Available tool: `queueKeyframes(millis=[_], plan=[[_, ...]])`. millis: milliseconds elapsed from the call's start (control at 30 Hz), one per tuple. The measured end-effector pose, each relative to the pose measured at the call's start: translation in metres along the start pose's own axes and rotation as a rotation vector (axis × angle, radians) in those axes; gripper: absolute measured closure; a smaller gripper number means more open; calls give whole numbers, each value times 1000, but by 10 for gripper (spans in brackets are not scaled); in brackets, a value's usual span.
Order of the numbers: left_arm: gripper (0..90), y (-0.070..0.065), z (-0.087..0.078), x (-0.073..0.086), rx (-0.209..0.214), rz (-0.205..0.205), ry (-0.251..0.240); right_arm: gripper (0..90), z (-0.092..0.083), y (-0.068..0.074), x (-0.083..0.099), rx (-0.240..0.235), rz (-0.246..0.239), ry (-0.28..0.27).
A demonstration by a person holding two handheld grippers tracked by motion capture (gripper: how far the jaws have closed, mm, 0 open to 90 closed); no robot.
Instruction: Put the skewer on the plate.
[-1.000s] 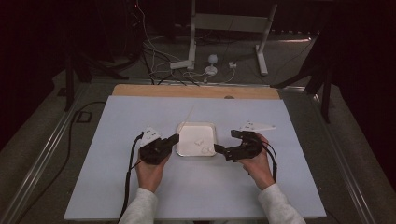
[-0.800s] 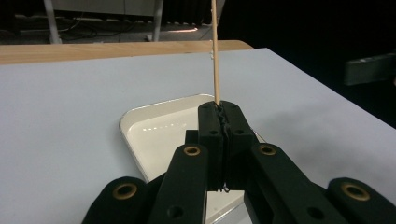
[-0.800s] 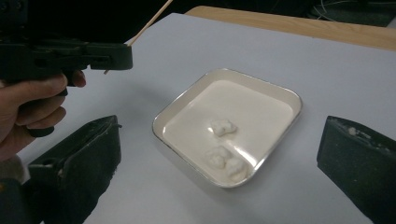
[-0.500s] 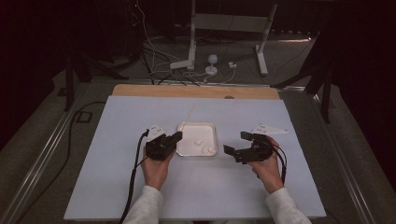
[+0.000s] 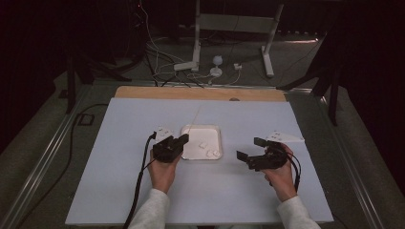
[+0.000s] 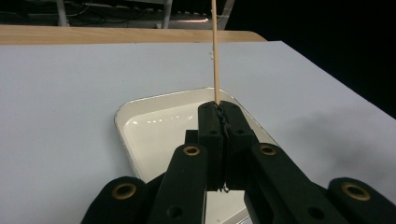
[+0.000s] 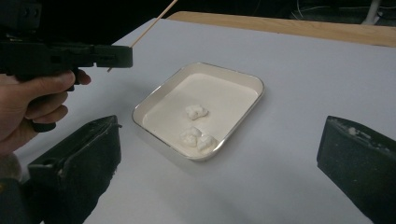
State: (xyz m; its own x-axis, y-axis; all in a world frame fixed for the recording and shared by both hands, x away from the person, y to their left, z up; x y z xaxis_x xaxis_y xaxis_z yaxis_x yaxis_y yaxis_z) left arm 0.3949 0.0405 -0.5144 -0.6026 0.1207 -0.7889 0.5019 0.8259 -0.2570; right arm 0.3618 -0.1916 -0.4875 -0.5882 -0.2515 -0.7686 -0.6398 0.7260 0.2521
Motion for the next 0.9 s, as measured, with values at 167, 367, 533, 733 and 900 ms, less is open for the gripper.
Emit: queueKeyframes(millis=[167,367,533,733,900], plan=[[893,-1,5,2,-14,2,8,0,-3,-3,4,5,7,-3],[893,-4,12,7,-24,1,30,0,-11,-10,8,13,26,-12],[892,-5,17,12,-29,1,50,0,-19,-15,9,20,37,-23],[893,-1,23,20,-52,-20,84,0,-26,-22,12,30,59,-35],[892,1,28,28,-67,-30,109,0,-31,-24,11,30,64,-49]])
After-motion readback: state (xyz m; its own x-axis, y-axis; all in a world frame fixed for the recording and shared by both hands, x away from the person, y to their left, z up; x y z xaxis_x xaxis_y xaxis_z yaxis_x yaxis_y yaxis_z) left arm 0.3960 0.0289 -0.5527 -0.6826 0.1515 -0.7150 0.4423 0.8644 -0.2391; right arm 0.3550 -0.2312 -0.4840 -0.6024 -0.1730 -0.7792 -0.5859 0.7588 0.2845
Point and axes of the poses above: each handheld gripper's, and its own axes: z roughly forward along the jaws, x roughly out of its underside, y roughly to its left, the point moved 9 cm from there along z, roughly forward along the jaws, and after that the axes turned 9 degrees about y, right-handed, at the moved point
